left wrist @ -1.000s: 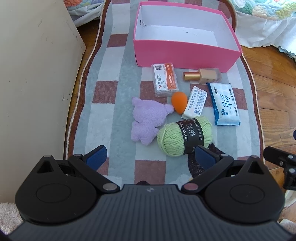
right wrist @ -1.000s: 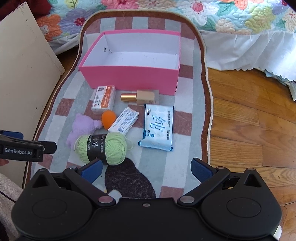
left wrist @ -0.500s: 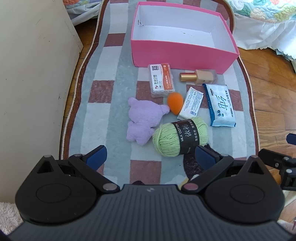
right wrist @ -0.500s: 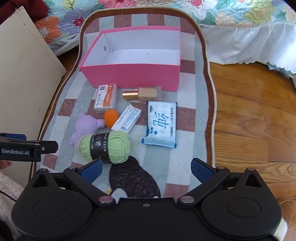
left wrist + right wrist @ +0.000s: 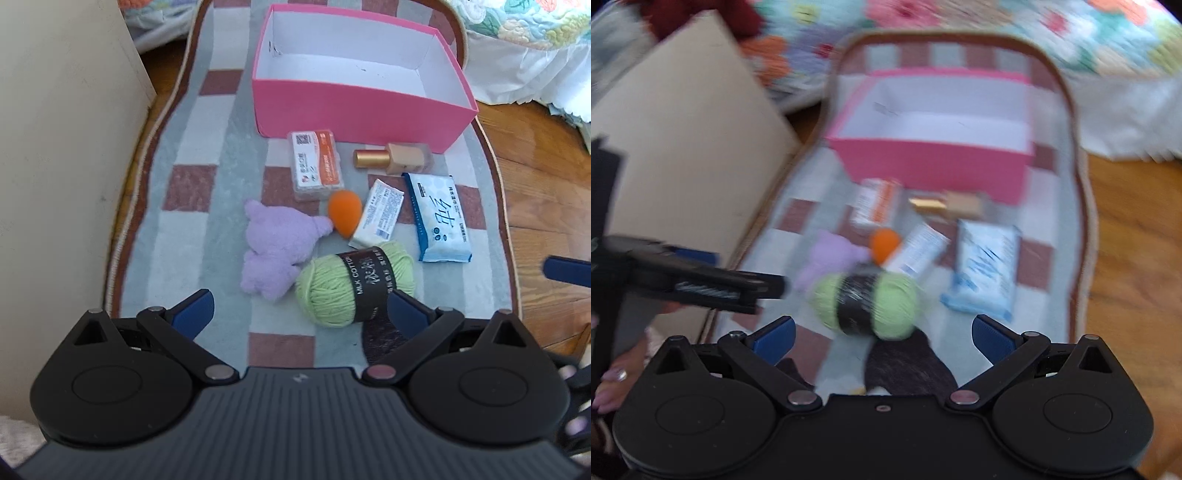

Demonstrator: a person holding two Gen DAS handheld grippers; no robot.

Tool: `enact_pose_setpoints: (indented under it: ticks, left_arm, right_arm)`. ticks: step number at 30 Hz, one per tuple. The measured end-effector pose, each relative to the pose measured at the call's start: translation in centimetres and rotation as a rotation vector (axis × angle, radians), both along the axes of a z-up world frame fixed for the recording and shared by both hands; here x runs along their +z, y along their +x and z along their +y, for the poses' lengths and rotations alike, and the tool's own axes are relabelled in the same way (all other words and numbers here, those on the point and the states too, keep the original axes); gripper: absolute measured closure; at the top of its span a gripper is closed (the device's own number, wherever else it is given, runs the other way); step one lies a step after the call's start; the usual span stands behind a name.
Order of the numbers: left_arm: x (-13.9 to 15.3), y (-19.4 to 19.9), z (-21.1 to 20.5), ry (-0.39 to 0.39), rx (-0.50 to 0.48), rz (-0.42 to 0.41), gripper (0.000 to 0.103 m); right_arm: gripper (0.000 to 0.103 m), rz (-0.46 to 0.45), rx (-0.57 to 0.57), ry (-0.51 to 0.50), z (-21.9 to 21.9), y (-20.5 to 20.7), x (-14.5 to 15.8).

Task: Organize objects
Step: 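Lower the left tool and close its fingers on the green yarn skein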

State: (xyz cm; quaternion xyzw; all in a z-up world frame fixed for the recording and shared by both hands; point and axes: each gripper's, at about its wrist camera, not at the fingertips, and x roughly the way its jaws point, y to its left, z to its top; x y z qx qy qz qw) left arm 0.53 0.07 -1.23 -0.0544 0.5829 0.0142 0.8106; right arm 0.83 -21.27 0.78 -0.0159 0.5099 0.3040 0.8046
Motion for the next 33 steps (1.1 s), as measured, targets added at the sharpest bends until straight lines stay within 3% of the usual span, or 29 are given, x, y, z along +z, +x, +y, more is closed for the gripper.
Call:
enact_pose_setpoints:
  ticks: [9, 14, 17, 21, 24, 33]
  left_arm:
    - [-5.7, 1.3, -0.4, -0.081, 0.074, 0.026, 0.007]
    - [-7.4, 1.6, -0.5, -0.14, 0.104, 0.018, 0.023]
    - [-7.9, 1.7, -0.4, -0.178, 0.094, 0.016, 0.035]
    - [-8.9, 1.6, 0.1, -0.259, 0.123, 0.024, 0.042]
    - [-9.2, 1.4, 0.2, -0.27, 0.14, 0.005, 0.043]
    - [-8.8, 0.6, -0.7, -0.332, 0.121, -0.011, 0.046]
  right_arm:
    - [0.003, -0.094, 0.167, -0.022, 3.2, 0.1, -5.7]
    - [0.003, -0.122, 0.226, -0.061, 4.8, -0.3, -8.8]
    - [0.005, -0.093, 0.251, -0.038, 5.1, 0.1, -10.4]
    - [0.02, 0.01, 0.225, -0.006, 5.2, 1.4, -12.8]
    - [0.021, 0.033, 0.22, -0.005, 5.7, 1.4, -14.1]
    - [0.031, -0.01, 0.177, -0.032, 6.3, 0.0, -14.0]
